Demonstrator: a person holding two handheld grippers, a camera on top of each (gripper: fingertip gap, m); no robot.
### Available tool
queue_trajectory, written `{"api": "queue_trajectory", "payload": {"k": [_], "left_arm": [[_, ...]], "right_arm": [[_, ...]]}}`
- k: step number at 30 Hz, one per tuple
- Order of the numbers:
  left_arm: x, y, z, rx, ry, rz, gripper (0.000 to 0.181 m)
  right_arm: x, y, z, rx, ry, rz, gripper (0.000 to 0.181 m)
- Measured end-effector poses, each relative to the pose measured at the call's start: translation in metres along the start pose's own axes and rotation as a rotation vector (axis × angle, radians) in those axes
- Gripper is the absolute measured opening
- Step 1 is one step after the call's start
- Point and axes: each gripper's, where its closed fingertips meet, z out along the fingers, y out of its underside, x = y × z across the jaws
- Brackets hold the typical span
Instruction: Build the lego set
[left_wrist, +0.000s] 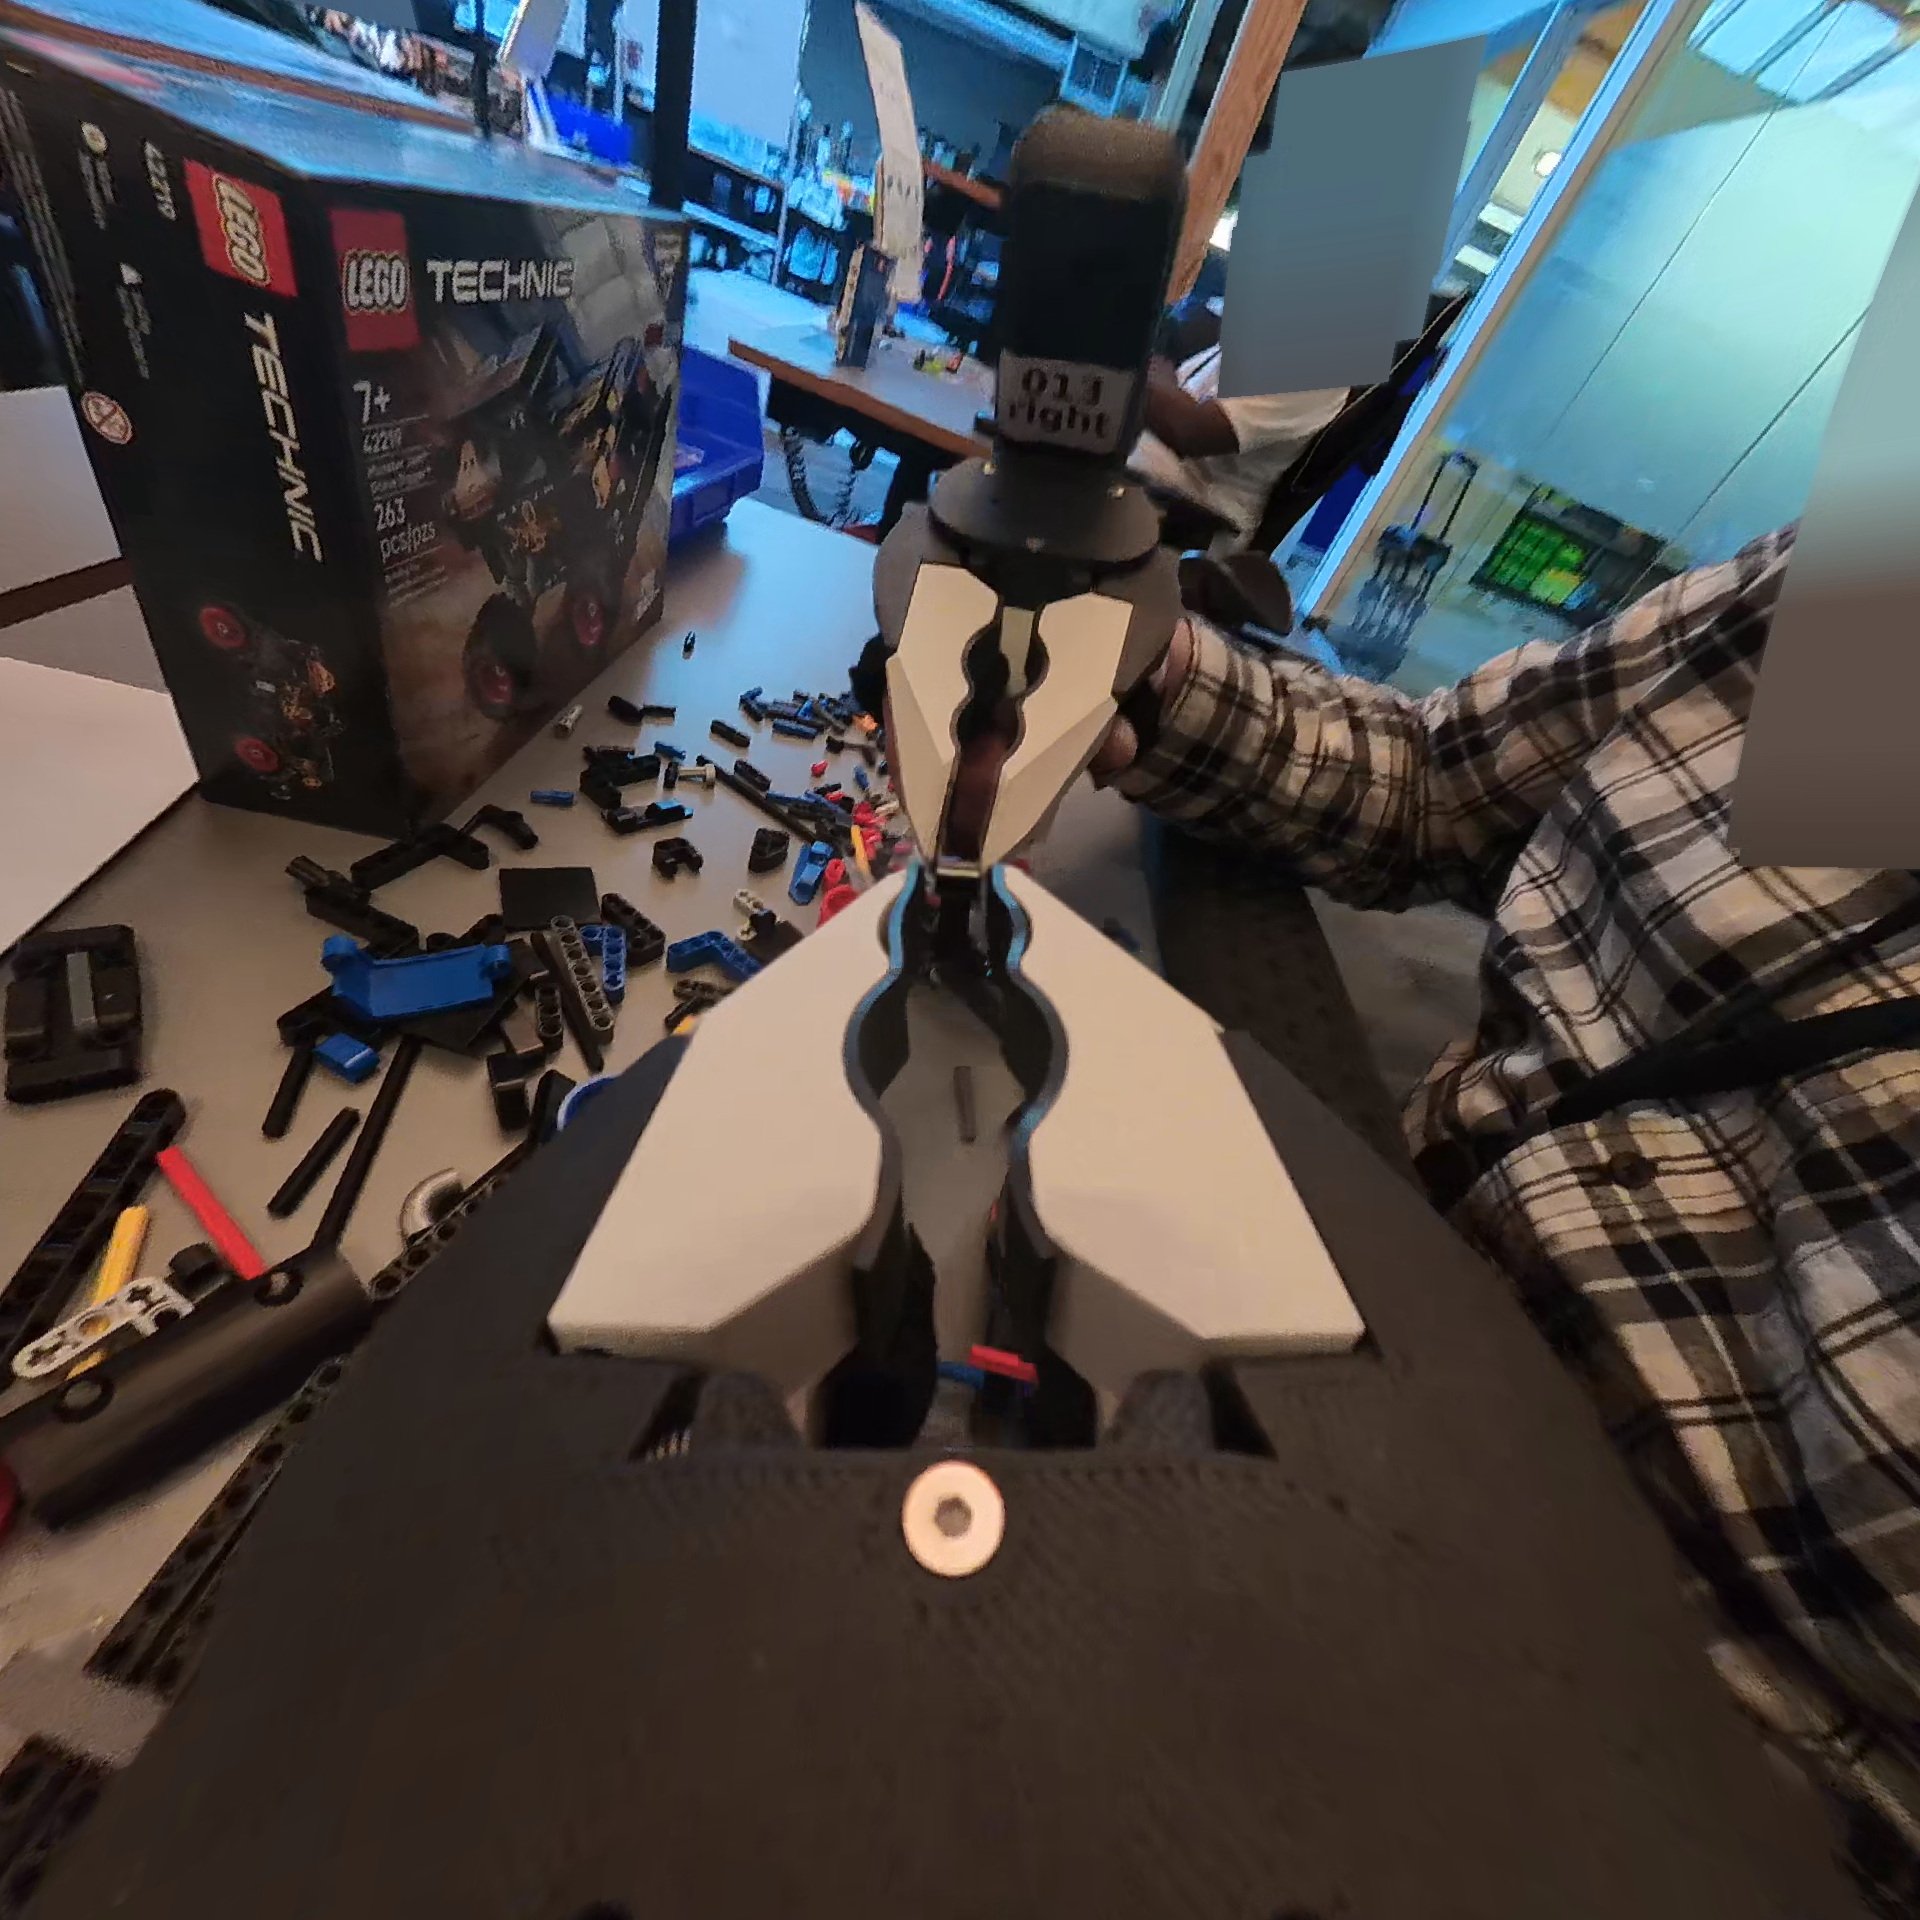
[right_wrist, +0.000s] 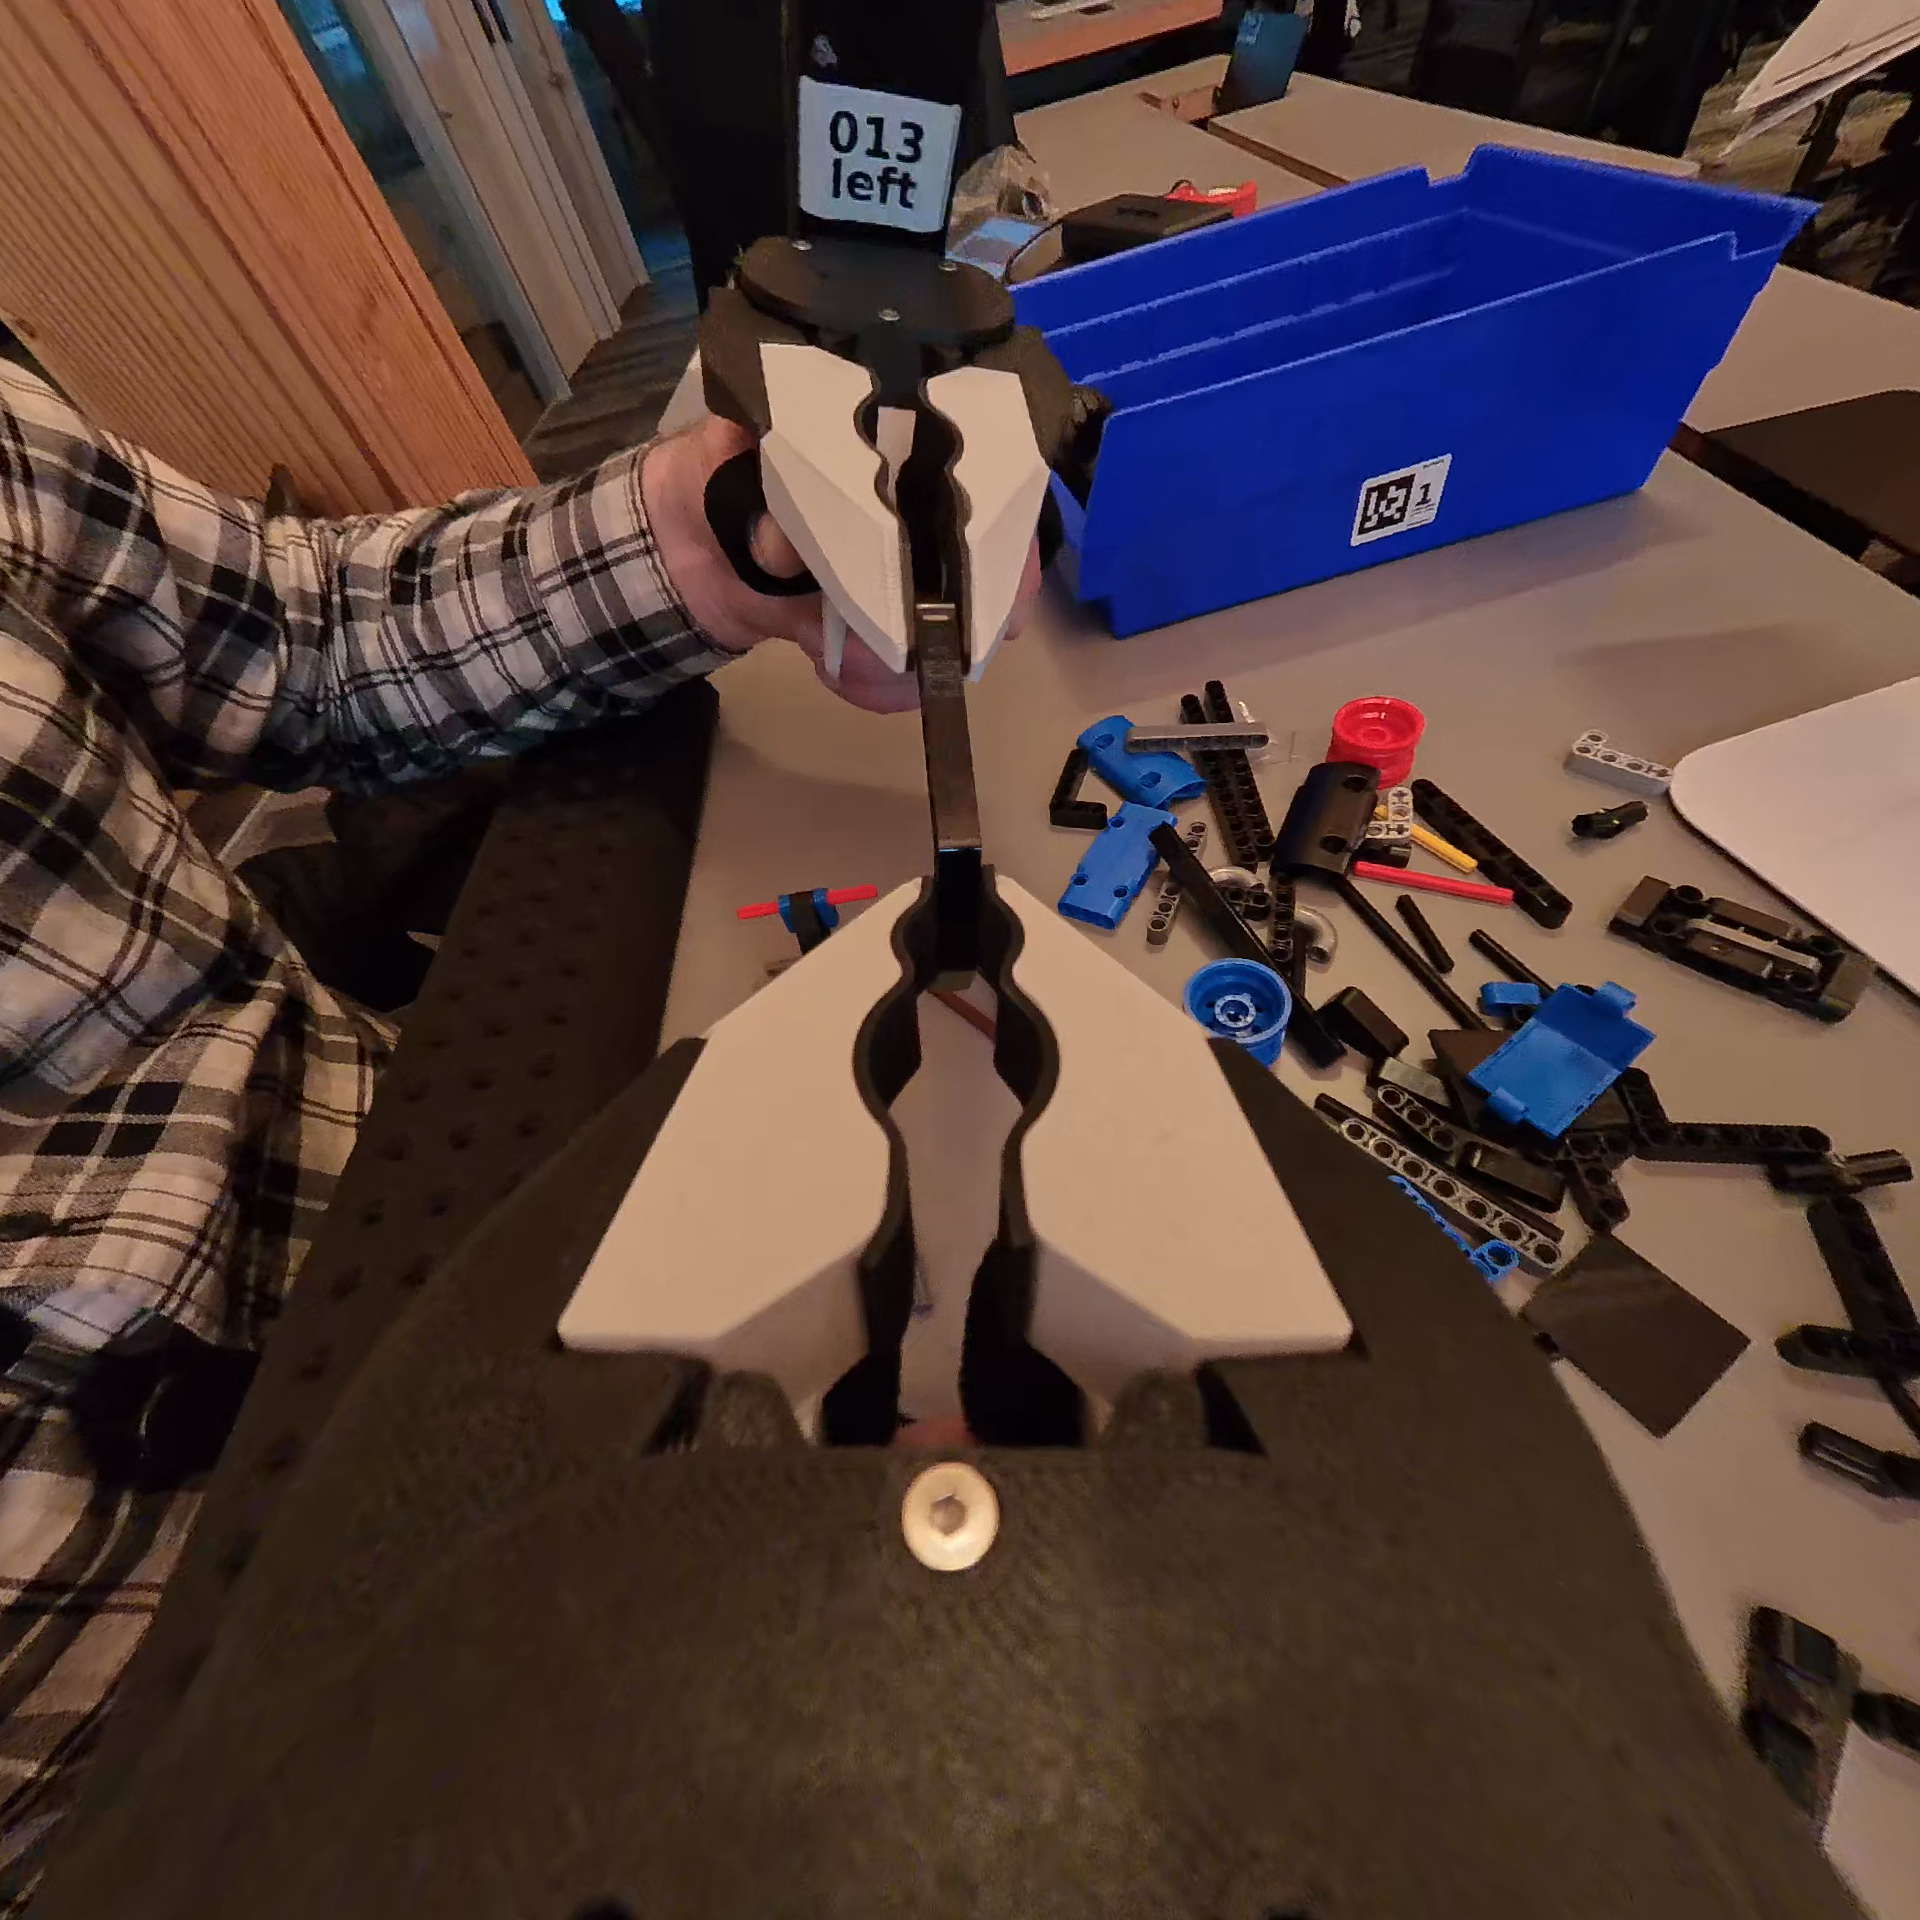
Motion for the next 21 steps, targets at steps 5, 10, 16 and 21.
{"api": "queue_trajectory", "payload": {"k": [5, 10, 16, 21], "left_arm": [[0.001, 0.020, -0.009, -0.113, -0.097, 0.007, 0.040], [0.004, 0.062, -0.025, -0.258, -0.226, -0.017, 0.044], [0.011, 0.115, -0.026, -0.415, -0.285, -0.086, 0.037], [0.019, 0.120, -0.023, -0.422, -0.277, -0.025, 0.017]], "right_arm": [[-0.001, 0.004, 0.003, -0.009, -0.006, 0.014, 0.005], [-0.002, 0.013, 0.004, -0.036, -0.008, 0.009, 0.005], [-0.003, 0.024, 0.009, -0.083, 0.002, -0.014, 0.005], [-0.004, 0.029, 0.010, -0.105, 0.010, -0.033, 0.005]]}}
